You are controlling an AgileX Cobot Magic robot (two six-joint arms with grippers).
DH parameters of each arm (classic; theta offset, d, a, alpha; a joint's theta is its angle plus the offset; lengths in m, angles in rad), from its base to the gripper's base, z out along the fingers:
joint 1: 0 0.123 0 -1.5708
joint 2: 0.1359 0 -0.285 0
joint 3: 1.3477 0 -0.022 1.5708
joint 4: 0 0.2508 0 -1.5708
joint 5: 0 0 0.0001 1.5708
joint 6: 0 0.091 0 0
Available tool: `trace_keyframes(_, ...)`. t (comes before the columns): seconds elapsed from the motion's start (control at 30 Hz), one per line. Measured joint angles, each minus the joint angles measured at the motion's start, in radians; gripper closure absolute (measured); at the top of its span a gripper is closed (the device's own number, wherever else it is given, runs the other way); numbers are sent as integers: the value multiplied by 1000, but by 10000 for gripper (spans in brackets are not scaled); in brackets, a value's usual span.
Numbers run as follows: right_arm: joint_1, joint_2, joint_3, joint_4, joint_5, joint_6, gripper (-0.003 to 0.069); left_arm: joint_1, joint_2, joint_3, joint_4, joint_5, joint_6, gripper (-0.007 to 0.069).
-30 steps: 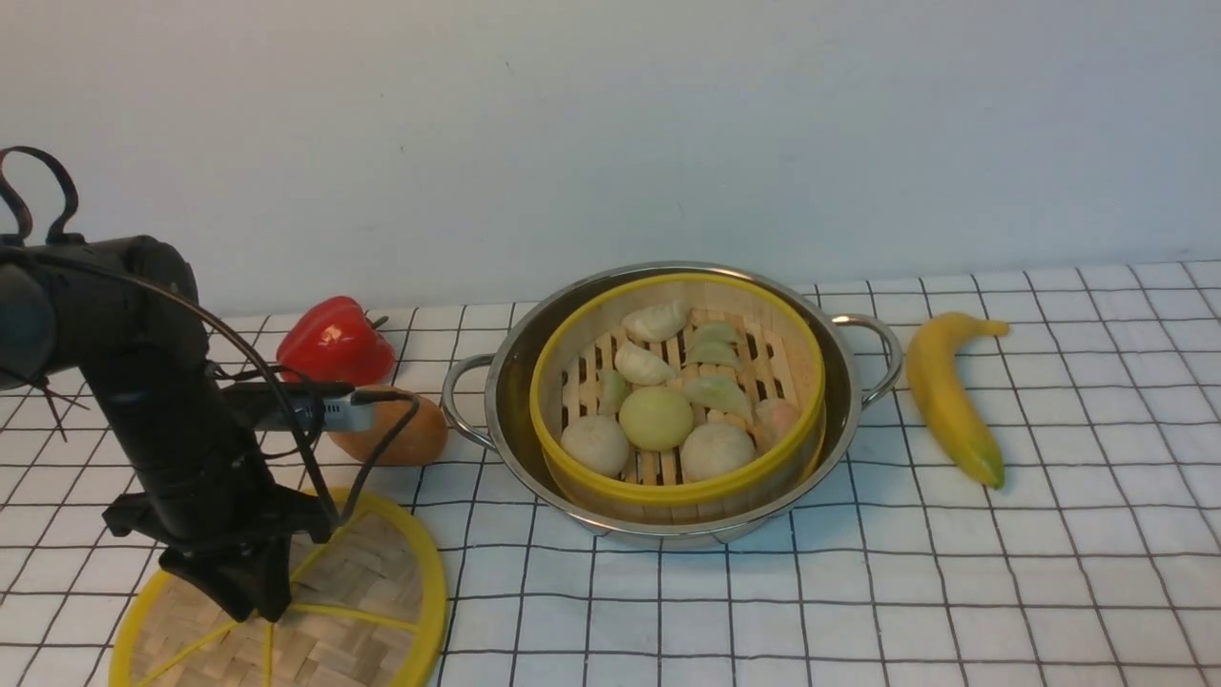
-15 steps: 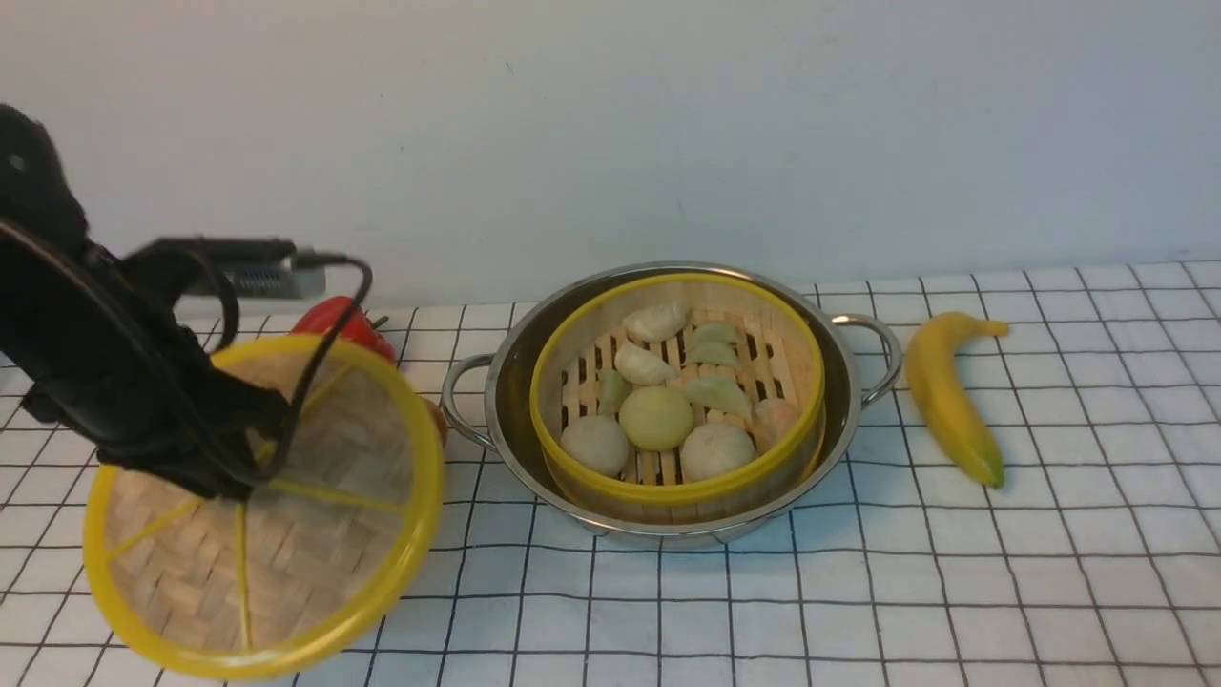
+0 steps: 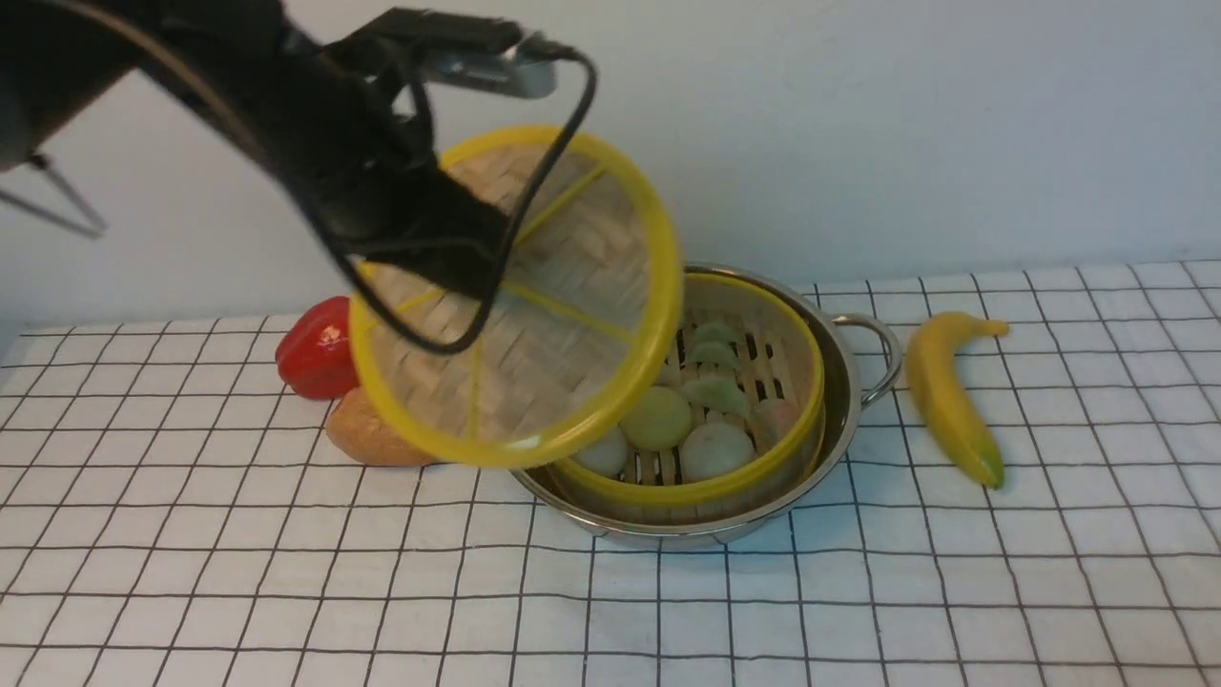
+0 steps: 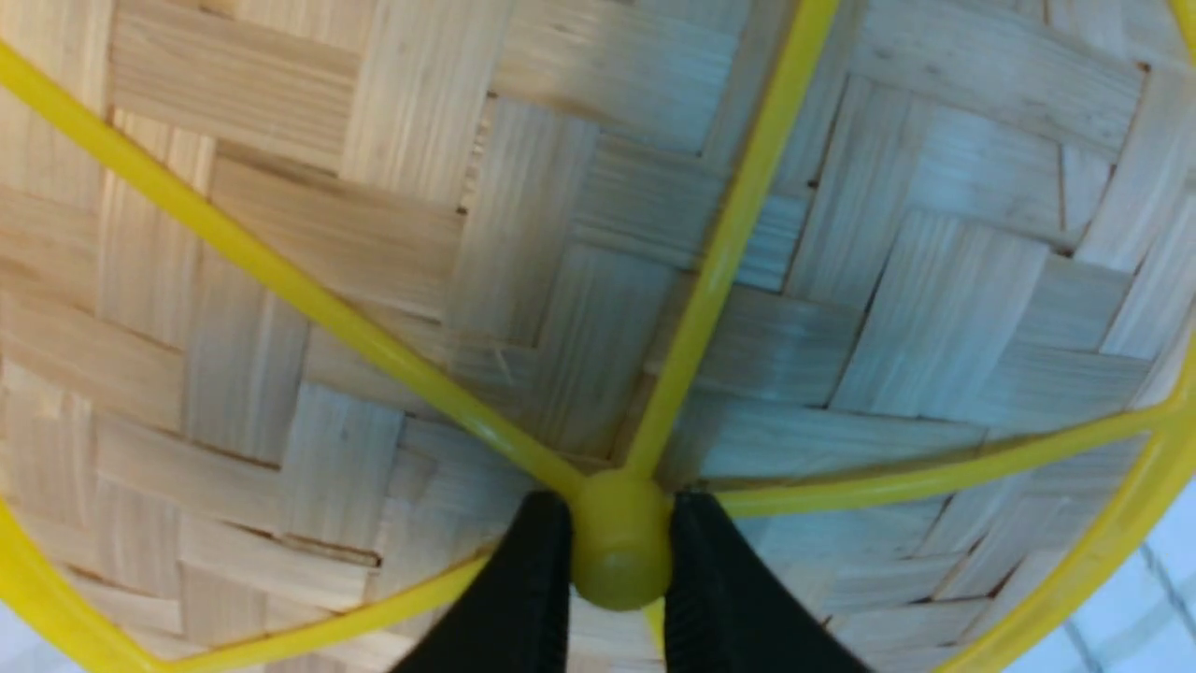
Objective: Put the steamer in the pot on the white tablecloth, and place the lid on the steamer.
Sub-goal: 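Place the yellow bamboo steamer lid onto the steamer in the pot with the left gripper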
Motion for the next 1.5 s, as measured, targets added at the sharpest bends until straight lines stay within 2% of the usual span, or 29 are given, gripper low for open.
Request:
trace_keyframes(0.13,0,0,0,0,0,0,419,-97,200,-242,40,-6,10,508)
trace_keyframes(0.4,0,0,0,0,0,0,419,-206,331,-277,179,0,1,508)
trace_keyframes(0.7,0,0,0,0,0,-1,419,-209,268,-268,197,0,-72,508)
trace_keyframes(0.93,0,0,0,0,0,-1,417,-212,215,-262,197,2,-75,508)
trace_keyframes(1.17,0,0,0,0,0,0,417,-212,85,-94,246,7,-75,508)
trace_keyframes(1.5,0,0,0,0,0,0,417,-214,184,-83,180,2,-26,508)
